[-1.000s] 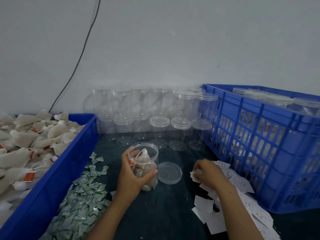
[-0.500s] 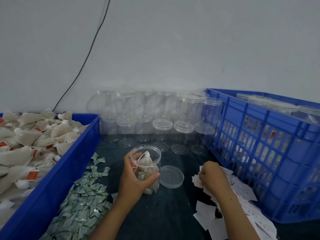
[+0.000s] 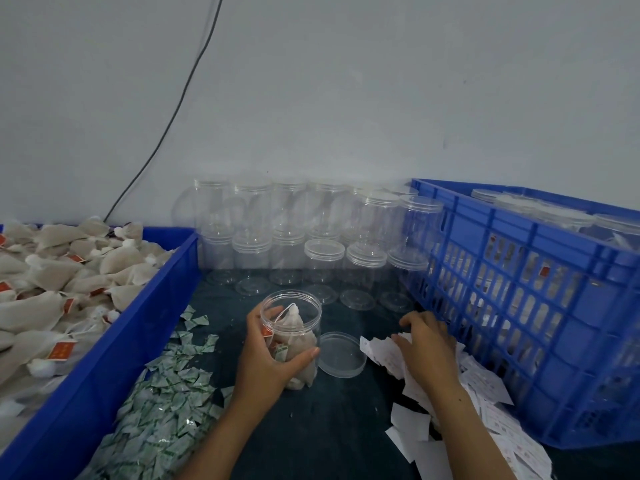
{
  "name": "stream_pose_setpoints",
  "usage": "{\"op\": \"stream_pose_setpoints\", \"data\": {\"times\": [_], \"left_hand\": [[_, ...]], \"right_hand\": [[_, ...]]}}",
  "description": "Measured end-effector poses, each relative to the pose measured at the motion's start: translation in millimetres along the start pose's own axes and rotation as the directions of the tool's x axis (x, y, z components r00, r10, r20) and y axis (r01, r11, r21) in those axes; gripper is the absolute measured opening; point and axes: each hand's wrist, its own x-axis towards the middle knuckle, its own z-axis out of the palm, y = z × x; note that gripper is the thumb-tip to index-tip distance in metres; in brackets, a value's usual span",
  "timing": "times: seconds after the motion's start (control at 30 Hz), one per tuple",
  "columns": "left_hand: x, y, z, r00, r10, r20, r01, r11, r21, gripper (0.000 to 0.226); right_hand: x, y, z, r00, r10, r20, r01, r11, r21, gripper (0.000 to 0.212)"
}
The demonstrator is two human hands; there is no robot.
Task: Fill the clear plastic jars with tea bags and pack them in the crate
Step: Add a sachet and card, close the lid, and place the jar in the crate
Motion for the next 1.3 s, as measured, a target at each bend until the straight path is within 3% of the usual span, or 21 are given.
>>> {"op": "stream_pose_setpoints", "data": {"times": [0.1,0.23,0.4,0.73,0.93,1.0,1.2,1.3], "left_hand": [[0.1,-0.4,0.1,1.0,-0.002,0.002,0.002,1.0,-0.004,0.093],[0.5,-0.3,0.2,1.0,0.0,-0.002,0.0,1.0,-0.001,0.093],[0.5,-1.3,0.6,1.0,-0.001,-0.005,0.001,1.0,0.004,0.092],[0.2,-2.0,1.0,1.0,-0.003,-0.01,0.003,1.0,-0.007,0.093],[-0.1,-3.2,0.6,1.0,-0.01,-0.006,0.01,1.0,-0.007,0.094],[0.0,-3.3,0.6,1.0,-0.011,-0.003,0.011,1.0,-0.007,0.094],[-0.4,-2.1,0.4,1.0,-0.013,-0.002,0.013,1.0,0.002,0.092],[-0.7,-0.6,0.4,1.0,-0.015,-0.006,0.015,1.0,-0.004,0.092]], "right_hand": [[1.7,5.2,3.4,0.982,0.075,0.171,-0.07,0.997,-0.031,0.055],[2.0,1.8,5.6,0.966,0.062,0.25,-0.043,0.996,-0.08,0.042],[2.8,2.9,1.1,0.939,0.068,0.338,-0.08,0.997,0.019,0.042],[-1.7,2.5,0.3,0.978,0.052,0.201,-0.112,0.947,0.301,0.018],[2.4,1.7,1.9,0.983,0.136,0.124,-0.183,0.798,0.574,0.018],[3.2,0.5,1.6,0.983,0.143,0.114,-0.183,0.796,0.577,0.015],[6.1,1.7,1.9,0.989,0.112,0.1,-0.147,0.861,0.487,0.042],[6.9,3.3,0.5,0.992,0.106,0.075,-0.129,0.849,0.512,0.038]]}}
